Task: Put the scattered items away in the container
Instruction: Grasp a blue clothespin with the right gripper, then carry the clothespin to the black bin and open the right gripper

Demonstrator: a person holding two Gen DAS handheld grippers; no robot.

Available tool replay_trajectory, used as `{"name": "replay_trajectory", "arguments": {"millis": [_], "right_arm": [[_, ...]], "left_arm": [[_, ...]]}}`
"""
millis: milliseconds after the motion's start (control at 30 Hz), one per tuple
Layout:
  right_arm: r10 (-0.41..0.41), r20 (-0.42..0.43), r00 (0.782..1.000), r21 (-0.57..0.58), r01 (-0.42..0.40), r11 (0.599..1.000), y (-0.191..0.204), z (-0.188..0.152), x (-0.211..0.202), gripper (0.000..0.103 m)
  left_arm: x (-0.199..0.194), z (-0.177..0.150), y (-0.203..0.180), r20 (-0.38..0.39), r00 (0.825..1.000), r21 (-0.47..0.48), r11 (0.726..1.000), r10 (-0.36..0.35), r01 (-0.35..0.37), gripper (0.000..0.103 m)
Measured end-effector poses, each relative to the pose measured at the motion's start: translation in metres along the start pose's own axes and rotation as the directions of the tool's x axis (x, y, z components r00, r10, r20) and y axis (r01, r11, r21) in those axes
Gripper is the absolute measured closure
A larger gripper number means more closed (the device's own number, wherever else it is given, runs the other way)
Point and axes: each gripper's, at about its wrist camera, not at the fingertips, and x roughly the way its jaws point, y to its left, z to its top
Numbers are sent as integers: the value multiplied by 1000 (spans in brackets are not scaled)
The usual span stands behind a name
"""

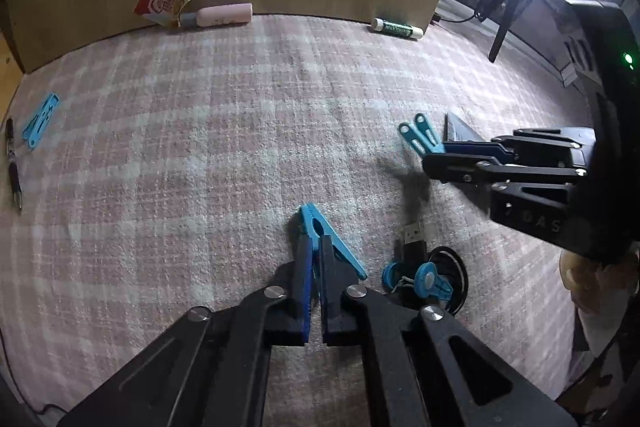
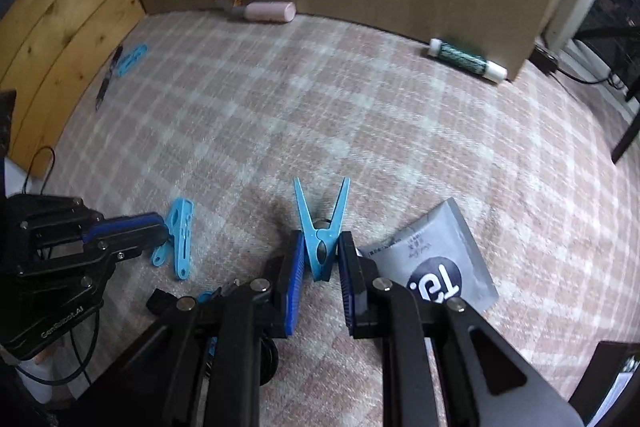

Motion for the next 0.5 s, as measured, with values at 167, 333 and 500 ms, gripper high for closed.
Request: {"name": "replay_trajectory", "arguments": {"millis": [167,333,500], "right_arm": [[6,47,999,40,-8,999,-6,-4,-14,86],[-2,41,999,53,0,999,-2,-4,-4,86],[-10,36,999,39,8,999,8,-7,7,86]], "left_arm": [[-1,0,6,-14,1000,-40,999,7,-7,103],[-3,3,1,-16,999,-82,996,47,-48,53],[1,5,-14,-37,997,-69,995,74,-77,52]]}}
